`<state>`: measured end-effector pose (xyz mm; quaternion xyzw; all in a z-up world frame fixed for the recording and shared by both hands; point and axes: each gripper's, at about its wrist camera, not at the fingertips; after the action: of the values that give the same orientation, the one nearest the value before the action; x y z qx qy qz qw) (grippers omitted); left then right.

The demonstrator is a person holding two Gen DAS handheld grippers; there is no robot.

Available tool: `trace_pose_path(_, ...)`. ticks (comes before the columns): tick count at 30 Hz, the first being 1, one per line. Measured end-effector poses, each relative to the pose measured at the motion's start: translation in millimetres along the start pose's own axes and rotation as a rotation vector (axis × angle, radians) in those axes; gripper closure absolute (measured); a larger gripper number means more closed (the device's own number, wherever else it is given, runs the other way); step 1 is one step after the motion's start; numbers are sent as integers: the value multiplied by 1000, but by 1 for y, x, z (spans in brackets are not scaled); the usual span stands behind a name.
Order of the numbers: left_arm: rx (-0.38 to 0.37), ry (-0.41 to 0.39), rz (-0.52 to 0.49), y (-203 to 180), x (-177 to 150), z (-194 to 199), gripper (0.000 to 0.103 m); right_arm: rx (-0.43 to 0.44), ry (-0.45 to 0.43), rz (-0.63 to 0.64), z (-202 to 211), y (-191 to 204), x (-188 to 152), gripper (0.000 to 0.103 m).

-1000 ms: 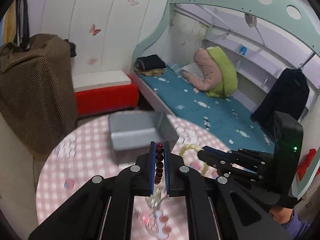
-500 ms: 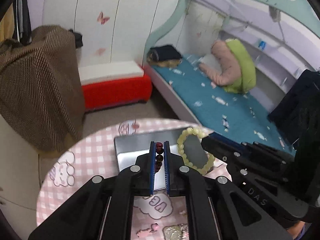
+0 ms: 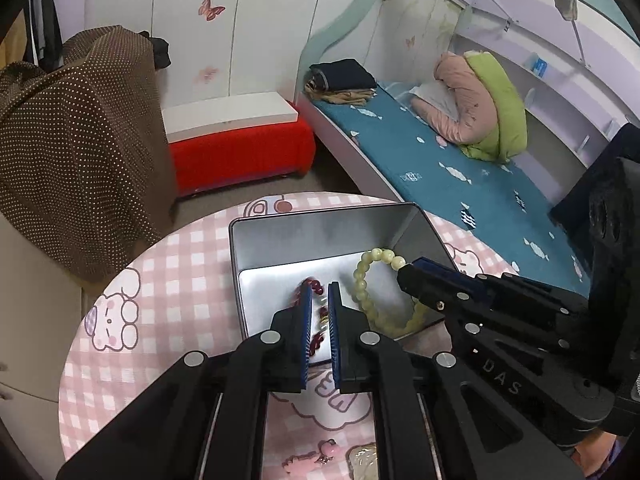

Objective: Organize jewelry
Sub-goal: 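Carry both bracelets into the grey tin and open both tools to release, then move both tools back over the remaining charms on the table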

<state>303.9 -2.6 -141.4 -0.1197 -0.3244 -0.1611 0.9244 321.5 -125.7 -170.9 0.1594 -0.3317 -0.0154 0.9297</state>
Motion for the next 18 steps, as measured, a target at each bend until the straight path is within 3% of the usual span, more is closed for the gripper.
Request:
trace_pose_path(2, -6, -8, -1, -2, 0, 3, 94, 6, -3, 0, 3, -1, -1, 91)
trace_pose_path(4, -9, -29, 0, -6, 0, 9, 66, 3, -10, 1, 7, 1, -2, 90)
trace_pose_path(6, 18, -72, -1, -7, -1, 23, 55, 4, -19, -1, 15, 1, -2, 84)
trace_pose_path(8, 13, -92, -3, -7, -3, 35, 55, -3, -36, -5, 26, 0, -2, 61)
trace_pose_path(9, 16, -103, 1, -7, -5, 42, 55, -3, -52, -5, 33, 0, -2, 56)
trace_pose_path(13, 70, -148, 13, -4, -17, 70, 44, -7, -99, 17, 62, 4, -8, 54)
trace_pose_path(18, 169, -199, -13, -9, -50, 102, 43, -25, -145, 43, 100, 5, -29, 46)
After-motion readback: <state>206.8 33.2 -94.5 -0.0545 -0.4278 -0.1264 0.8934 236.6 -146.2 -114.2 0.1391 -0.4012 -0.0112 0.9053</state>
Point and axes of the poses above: each gripper's, at about its wrist camera, not at the fingertips, and z roughly against the way its jaws point, y to its left, x to its top, and after that the axes turned 5 degrees about -z, right-handed
